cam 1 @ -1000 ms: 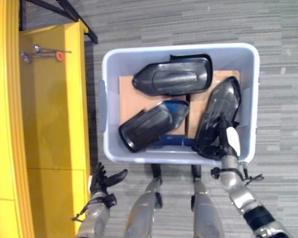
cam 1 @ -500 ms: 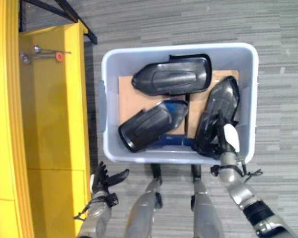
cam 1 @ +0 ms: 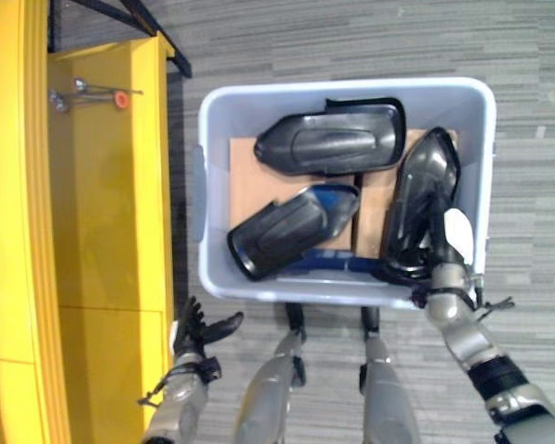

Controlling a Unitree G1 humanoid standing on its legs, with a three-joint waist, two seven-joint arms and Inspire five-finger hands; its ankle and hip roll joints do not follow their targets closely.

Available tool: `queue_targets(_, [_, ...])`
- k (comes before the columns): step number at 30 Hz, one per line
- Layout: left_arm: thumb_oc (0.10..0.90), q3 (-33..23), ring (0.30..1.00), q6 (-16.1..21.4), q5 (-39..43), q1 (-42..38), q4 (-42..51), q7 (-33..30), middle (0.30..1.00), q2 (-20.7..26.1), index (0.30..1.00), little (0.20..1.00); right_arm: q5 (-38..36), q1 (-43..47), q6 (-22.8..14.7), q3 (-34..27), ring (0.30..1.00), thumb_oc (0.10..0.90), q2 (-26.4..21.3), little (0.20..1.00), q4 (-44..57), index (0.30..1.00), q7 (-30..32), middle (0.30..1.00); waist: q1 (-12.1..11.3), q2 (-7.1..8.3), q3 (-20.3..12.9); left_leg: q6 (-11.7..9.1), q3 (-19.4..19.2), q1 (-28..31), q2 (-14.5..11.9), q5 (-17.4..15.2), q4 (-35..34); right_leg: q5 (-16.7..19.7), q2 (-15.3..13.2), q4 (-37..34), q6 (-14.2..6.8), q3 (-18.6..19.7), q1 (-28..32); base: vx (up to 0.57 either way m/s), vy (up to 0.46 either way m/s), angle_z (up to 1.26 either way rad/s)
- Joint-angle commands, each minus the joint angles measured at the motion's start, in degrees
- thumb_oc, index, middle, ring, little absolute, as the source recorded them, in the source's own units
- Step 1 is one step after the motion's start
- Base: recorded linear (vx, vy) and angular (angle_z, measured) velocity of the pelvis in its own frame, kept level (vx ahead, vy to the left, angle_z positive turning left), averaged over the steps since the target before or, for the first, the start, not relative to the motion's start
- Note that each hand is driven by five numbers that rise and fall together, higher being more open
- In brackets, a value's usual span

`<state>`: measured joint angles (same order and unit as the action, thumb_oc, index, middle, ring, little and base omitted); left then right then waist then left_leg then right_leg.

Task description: Move parts from the plastic box to the shelf.

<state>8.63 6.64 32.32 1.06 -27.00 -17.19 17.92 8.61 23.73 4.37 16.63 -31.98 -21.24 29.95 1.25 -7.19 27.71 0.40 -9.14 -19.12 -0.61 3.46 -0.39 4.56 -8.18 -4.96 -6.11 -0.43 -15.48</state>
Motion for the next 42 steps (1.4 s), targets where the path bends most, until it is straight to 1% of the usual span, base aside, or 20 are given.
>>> queue_targets(1, [0.900,-2.57,1.000,2.13,-1.45,2.70,1.05,-0.02,1.000,5.04,1.000,1.000,-0.31,4.50,-2.62,-3.79,1.000,0.900,-3.48,1.000,1.35,1.000,1.73,1.000,0.13,1.46,-2.57,-1.30,-1.85,-5.62,-0.52,-3.43,8.44,-5.39,-2.31,4.14,-1.42,0.59,-1.58,0.00,0.000,0.00])
queue_targets(4, [0.900,-2.89,1.000,1.95,-1.60,2.59,1.68,0.36,1.000,5.52,1.000,1.000,0.06,6.29,-2.48,-3.84,1.000,0.900,-5.35,1.000,1.54,1.000,1.14,1.000,0.00,1.41,-2.63,-1.28,-1.80,-5.60,-0.56,-3.55,8.50,-5.47,-2.25,4.25,-1.34,0.64,-1.75,0.00,0.000,0.00])
queue_targets(7, [0.900,-3.22,1.000,1.85,-1.45,2.67,2.19,0.55,1.000,5.73,1.000,1.000,0.22,7.92,-2.49,-3.93,1.000,0.900,-6.25,1.000,2.13,1.000,0.99,1.000,-0.11,1.26,-2.59,-1.28,-1.73,-5.54,-0.57,-3.67,8.54,-5.56,-2.16,4.42,-1.33,0.75,-1.90,0.00,0.000,0.00])
queue_targets(10, [0.900,-3.54,1.000,1.63,-1.61,2.88,2.00,0.78,1.000,5.76,1.000,1.000,0.61,8.18,-3.13,-4.86,1.000,0.900,-7.27,1.000,5.21,1.000,1.00,1.000,-0.04,1.25,-2.45,-1.19,-1.74,-5.58,-0.64,-3.82,8.74,-5.73,-2.11,4.52,-1.29,0.99,-1.95,0.00,0.000,0.00])
queue_targets(13, [0.900,-3.69,1.000,1.34,-1.76,2.74,2.00,0.48,1.000,5.14,1.000,1.000,1.52,5.01,-4.96,-7.40,1.000,0.900,-7.12,1.000,12.54,1.000,1.26,1.000,0.32,1.47,-2.46,-1.09,-1.77,-5.56,-0.69,-4.06,8.87,-6.06,-2.02,4.72,-1.23,1.05,-1.95,0.00,0.000,0.00])
queue_targets(15, [0.900,-4.40,1.000,1.17,-1.97,2.77,2.06,0.21,1.000,4.59,1.000,1.000,2.65,0.47,-6.83,-9.55,1.000,0.900,-7.00,1.000,19.38,1.000,0.70,1.000,0.86,1.88,-2.37,-1.04,-1.87,-5.55,-0.69,-4.15,8.93,-6.19,-1.97,4.81,-1.25,1.23,-2.01,0.00,0.000,0.00])
queue_targets(21, [0.900,-5.75,1.000,0.82,-3.14,3.78,2.57,-0.03,1.000,4.43,1.000,1.000,7.86,-9.61,-9.52,-12.76,1.000,0.900,-8.01,1.000,30.60,1.000,-0.70,1.000,2.02,2.71,-2.44,-0.97,-1.93,-5.82,-1.03,-4.36,9.10,-6.41,-1.82,5.32,-1.39,1.59,-2.40,0.00,0.000,0.00])
queue_targets(22, [0.900,-6.06,1.000,0.71,-3.23,3.81,2.53,-0.11,1.000,4.39,1.000,1.000,10.11,-11.29,-9.09,-12.97,1.000,0.900,-8.82,1.000,32.22,1.000,-1.13,1.000,2.30,2.89,-2.40,-1.00,-2.05,-5.87,-1.09,-4.38,9.13,-6.45,-1.77,5.42,-1.40,1.78,-2.53,0.00,0.000,0.00])
queue_targets(24, [0.900,-6.18,1.000,0.87,-3.30,3.88,2.61,-0.22,1.000,4.35,1.000,1.000,11.10,-12.03,-8.98,-13.39,1.000,0.900,-8.73,1.000,33.05,1.000,-0.77,1.000,2.41,2.97,-2.35,-1.02,-2.14,-5.88,-1.10,-4.40,9.18,-6.47,-1.74,5.49,-1.44,1.79,-2.57,0.00,0.000,0.00])
queue_targets(25, [0.900,-6.35,1.000,1.16,-3.19,4.07,2.83,-0.55,1.000,4.23,1.000,1.000,12.15,-13.64,-9.54,-13.62,1.000,0.900,-8.58,1.000,34.90,1.000,-0.50,1.000,2.68,3.20,-2.24,-1.03,-2.26,-5.91,-1.15,-4.39,9.24,-6.45,-1.67,5.61,-1.45,1.99,-2.67,0.00,-0.001,-0.04])
queue_targets(27, [0.900,-6.41,1.000,0.98,-3.40,4.21,3.10,-0.65,1.000,4.27,1.000,1.000,14.78,-15.05,-9.10,-13.53,1.000,0.900,-9.36,1.000,36.07,1.000,-0.47,1.000,2.82,3.34,-2.15,-1.08,-2.32,-5.92,-1.20,-4.40,9.26,-6.51,-1.62,5.65,-1.45,2.00,-2.70,0.00,0.000,-0.06])
queue_targets(33, [0.900,-6.25,1.000,1.48,-3.67,4.38,3.73,-1.01,1.000,4.50,1.000,1.000,16.46,-16.66,-9.29,-12.07,1.000,0.900,-10.07,1.000,37.03,1.000,-0.81,1.000,2.98,3.52,-2.10,-1.10,-2.27,-6.10,-1.26,-4.48,9.47,-6.54,-1.51,6.07,-1.43,2.19,-3.11,0.00,0.000,-0.01])
queue_targets(35, [0.900,-6.23,1.000,1.42,-3.84,4.18,3.73,-1.08,1.000,4.53,1.000,1.000,21.01,-16.66,-7.22,-11.06,1.000,0.900,-11.19,1.000,36.36,1.000,-1.06,1.000,3.01,3.61,-2.15,-1.14,-2.30,-6.07,-1.23,-4.58,9.46,-6.57,-1.46,6.12,-1.44,2.22,-3.14,0.00,0.000,0.00])
queue_targets(37, [0.900,-6.37,1.000,1.47,-4.35,4.06,4.03,-1.43,1.000,4.50,1.000,1.000,23.26,-16.68,-6.38,-10.50,1.000,0.900,-11.21,1.000,36.46,1.000,-1.53,1.000,3.15,3.72,-2.17,-1.21,-2.30,-6.07,-1.20,-4.52,9.39,-6.51,-1.44,6.20,-1.48,2.28,-3.25,0.00,0.000,0.00])
queue_targets(38, [0.900,-6.26,1.000,1.38,-4.79,4.02,3.55,-1.35,1.000,4.30,1.000,1.000,27.19,-16.92,-5.41,-8.50,1.000,0.900,-11.65,1.000,36.20,1.000,-2.41,1.000,3.14,3.77,-2.10,-1.24,-2.30,-6.15,-1.29,-4.50,9.57,-6.65,-1.39,6.59,-1.45,2.26,-3.38,0.00,0.000,0.00])
queue_targets(39, [0.900,-6.29,1.000,1.38,-4.79,4.04,3.55,-1.35,1.000,4.29,1.000,1.000,27.21,-16.87,-5.41,-8.44,1.000,0.900,-11.64,1.000,36.16,1.000,-2.39,1.000,3.17,3.76,-2.11,-1.24,-2.29,-6.16,-1.29,-4.51,9.58,-6.66,-1.39,6.60,-1.45,2.25,-3.39,0.00,0.000,0.00])
queue_targets(42, [0.900,-6.07,1.000,1.51,-5.01,3.74,3.36,-1.43,1.000,4.37,1.000,1.000,29.81,-15.98,-4.78,-4.97,1.000,0.900,-12.04,1.000,34.40,1.000,-3.59,1.000,3.06,3.75,-1.79,-1.31,-2.11,-6.21,-1.26,-4.42,9.60,-6.72,-1.30,6.93,-1.39,2.24,-3.54,0.00,0.000,0.00])
